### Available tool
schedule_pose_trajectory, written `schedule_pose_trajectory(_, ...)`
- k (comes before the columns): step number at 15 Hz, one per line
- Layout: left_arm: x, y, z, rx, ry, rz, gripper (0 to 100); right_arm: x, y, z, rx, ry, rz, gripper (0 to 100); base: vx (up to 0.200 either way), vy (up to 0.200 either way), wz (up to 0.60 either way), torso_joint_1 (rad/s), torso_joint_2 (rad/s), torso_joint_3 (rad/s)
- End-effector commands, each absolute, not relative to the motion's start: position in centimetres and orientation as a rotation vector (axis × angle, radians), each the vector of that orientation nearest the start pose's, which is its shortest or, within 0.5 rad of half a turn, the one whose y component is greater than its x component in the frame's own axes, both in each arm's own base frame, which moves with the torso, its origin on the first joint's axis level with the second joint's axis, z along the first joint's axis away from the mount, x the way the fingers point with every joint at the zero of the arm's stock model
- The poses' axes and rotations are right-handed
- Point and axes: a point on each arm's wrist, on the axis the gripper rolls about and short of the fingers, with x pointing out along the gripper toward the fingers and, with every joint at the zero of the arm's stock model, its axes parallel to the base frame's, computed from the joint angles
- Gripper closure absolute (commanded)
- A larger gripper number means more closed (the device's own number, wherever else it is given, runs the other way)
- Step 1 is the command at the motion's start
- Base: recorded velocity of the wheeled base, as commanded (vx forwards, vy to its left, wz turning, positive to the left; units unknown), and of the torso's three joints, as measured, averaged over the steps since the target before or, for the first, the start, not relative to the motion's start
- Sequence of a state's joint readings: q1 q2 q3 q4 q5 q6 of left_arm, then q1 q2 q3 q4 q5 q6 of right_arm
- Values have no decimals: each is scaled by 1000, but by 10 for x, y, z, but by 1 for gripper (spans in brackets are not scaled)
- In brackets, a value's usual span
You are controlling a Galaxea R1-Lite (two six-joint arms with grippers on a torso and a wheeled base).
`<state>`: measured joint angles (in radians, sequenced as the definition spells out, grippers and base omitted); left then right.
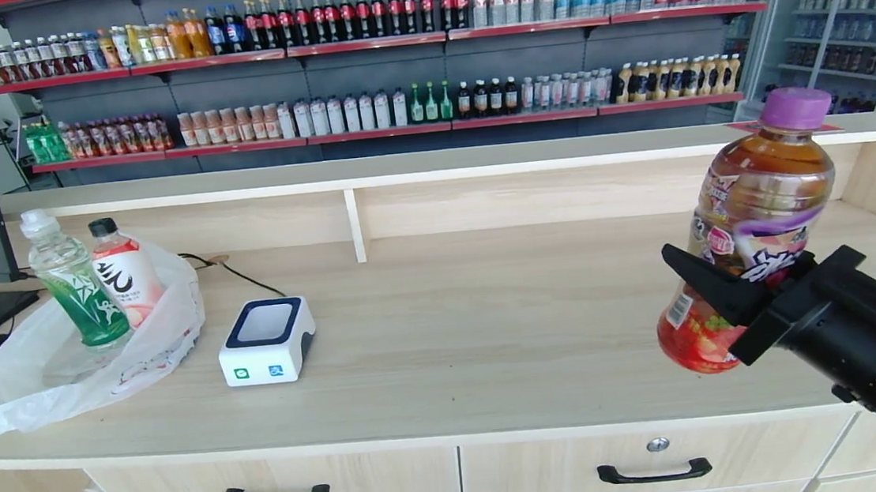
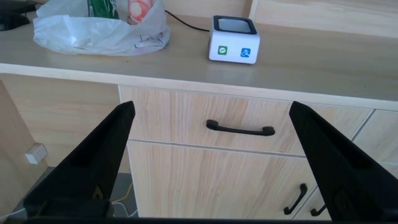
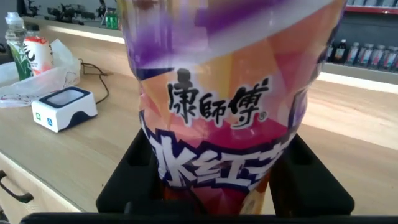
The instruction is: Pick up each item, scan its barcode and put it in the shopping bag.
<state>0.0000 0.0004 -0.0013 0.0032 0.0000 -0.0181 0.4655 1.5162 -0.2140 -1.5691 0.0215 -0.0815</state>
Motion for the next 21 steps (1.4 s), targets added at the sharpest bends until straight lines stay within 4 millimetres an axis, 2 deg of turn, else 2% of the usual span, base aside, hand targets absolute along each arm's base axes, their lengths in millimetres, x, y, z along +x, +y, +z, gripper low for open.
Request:
schedule_pose_trajectory(1,-23,0,75,-20,5,2,0,179,89,177,-4,-275,470,100,0,200,0,12,2,2)
schedule_pose_trajectory(7,-23,0,75,-20,5,2,0,179,84,172,5,-245,450,100,0,200,0,7,6,-1)
schedule_pose_trajectory(12,-23,0,75,-20,5,2,0,182,86,173,6,-253,454,100,0,200,-600,2,1,2)
schedule_pose_trajectory(21,-23,0,76,-20,2,0,0,185,87,176,9,-265,453,100,0,200,0,0,1,2)
